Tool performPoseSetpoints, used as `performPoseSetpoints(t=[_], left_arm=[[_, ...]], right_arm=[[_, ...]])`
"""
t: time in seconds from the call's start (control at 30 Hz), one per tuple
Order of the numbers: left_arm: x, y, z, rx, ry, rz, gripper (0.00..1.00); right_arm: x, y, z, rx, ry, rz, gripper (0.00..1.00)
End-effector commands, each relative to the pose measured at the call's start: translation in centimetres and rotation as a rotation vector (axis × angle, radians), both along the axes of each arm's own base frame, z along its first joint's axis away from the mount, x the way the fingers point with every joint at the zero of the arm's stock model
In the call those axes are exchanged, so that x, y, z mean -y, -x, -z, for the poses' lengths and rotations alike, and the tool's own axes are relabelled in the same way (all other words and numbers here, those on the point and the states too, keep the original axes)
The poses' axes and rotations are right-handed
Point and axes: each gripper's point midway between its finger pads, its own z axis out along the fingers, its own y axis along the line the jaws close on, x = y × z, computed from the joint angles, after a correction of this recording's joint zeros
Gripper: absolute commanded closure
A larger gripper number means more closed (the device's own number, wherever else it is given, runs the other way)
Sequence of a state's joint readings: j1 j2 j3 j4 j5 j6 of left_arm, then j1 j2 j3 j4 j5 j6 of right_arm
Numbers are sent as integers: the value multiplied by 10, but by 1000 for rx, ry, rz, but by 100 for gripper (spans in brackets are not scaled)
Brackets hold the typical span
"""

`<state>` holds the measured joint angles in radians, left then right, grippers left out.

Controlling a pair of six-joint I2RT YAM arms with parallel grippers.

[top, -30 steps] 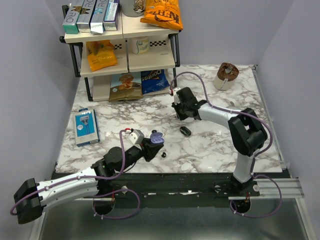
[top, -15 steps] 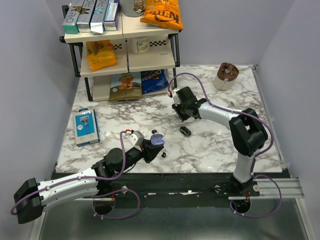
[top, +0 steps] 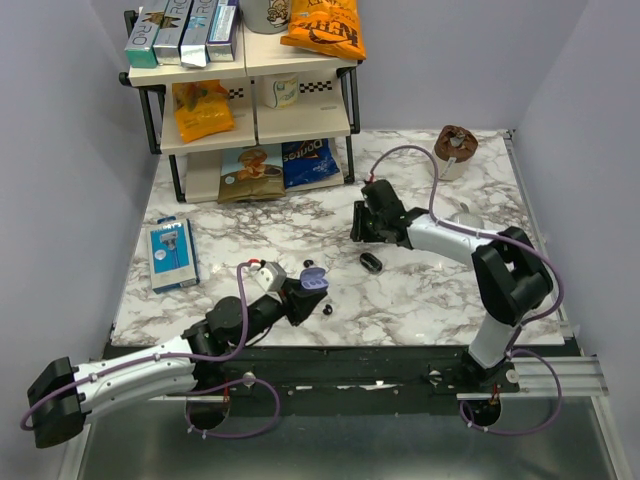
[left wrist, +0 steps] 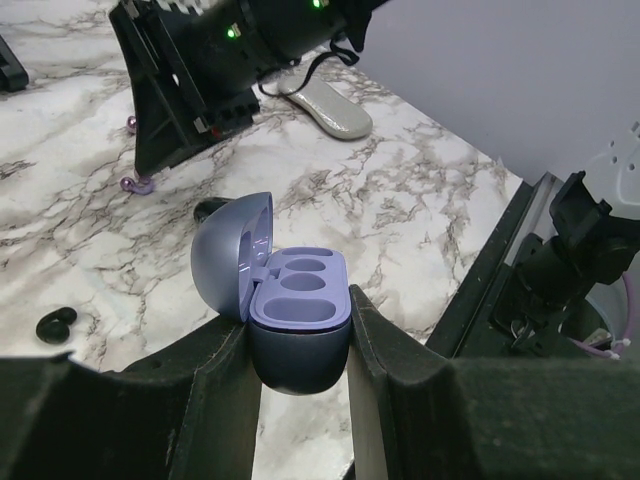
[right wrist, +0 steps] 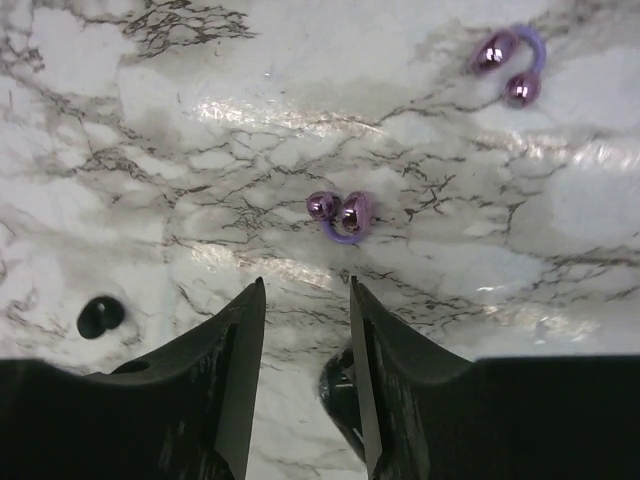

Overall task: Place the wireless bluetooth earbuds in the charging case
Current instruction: Pick up the earbud from the center of the board.

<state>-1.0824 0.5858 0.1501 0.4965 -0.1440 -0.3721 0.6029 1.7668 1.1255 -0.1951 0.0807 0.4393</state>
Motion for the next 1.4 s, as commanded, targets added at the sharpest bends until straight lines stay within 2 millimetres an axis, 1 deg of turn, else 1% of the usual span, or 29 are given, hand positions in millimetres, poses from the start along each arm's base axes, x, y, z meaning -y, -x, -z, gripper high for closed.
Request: performPoseSetpoints(t=[0.0, 0.07, 0.1, 0.17, 0.3, 0.43, 0.47, 0.53, 0.57, 0.63, 0.7, 0.77, 0.8, 1.0, 1.13, 1.23, 1.37], left_arm=[[-4, -2, -10, 4, 41, -29, 100], [-5, -4, -10, 3, 41, -38, 100], [-5, -4, -10, 3, 40, -38, 100], [-5, -4, -10, -1, 40, -40, 100], [-6, -4, -8, -3, 38, -47, 100], [-8, -5, -7, -3, 38, -55, 100], [-8, -6, -7, -3, 38, -57, 100], [-8, -6, -6, -6, 37, -59, 100], [-8, -6, -6, -5, 34, -61, 100], [-8, -6, -6, -5, 36, -63, 100], [-8, -7, -5, -5, 32, -64, 100], [-8, -7, -4, -5, 29, -66, 100], [-8, -7, -4, -6, 27, -66, 100], [-8, -8, -2, -9, 25, -69, 100], [-8, -8, -1, -12, 22, -67, 100], [-7, -8, 0, -14, 24, -66, 100], [-5, -7, 1, -18, 23, -59, 100]], right_arm=[[-5, 11, 19, -113, -197, 292, 53], [-8, 11, 26, -143, -251, 355, 53], [-5, 16, 34, -161, -255, 378, 53], [-4, 13, 34, -148, -290, 421, 51], [3, 9, 37, -129, -289, 468, 49], [11, -1, 40, -120, -276, 498, 50], [11, -5, 38, -114, -275, 496, 52], [13, -7, 43, -116, -253, 497, 54], [13, -11, 41, -108, -247, 493, 55], [17, -13, 46, -109, -224, 505, 57], [17, -17, 46, -105, -216, 500, 59], [20, -18, 52, -112, -192, 497, 60], [18, -20, 50, -109, -190, 493, 61], [22, -22, 57, -114, -139, 462, 65], [28, -23, 58, -92, -86, 425, 68], [33, -25, 56, -66, -33, 379, 72], [43, -25, 56, -33, 39, 335, 76]])
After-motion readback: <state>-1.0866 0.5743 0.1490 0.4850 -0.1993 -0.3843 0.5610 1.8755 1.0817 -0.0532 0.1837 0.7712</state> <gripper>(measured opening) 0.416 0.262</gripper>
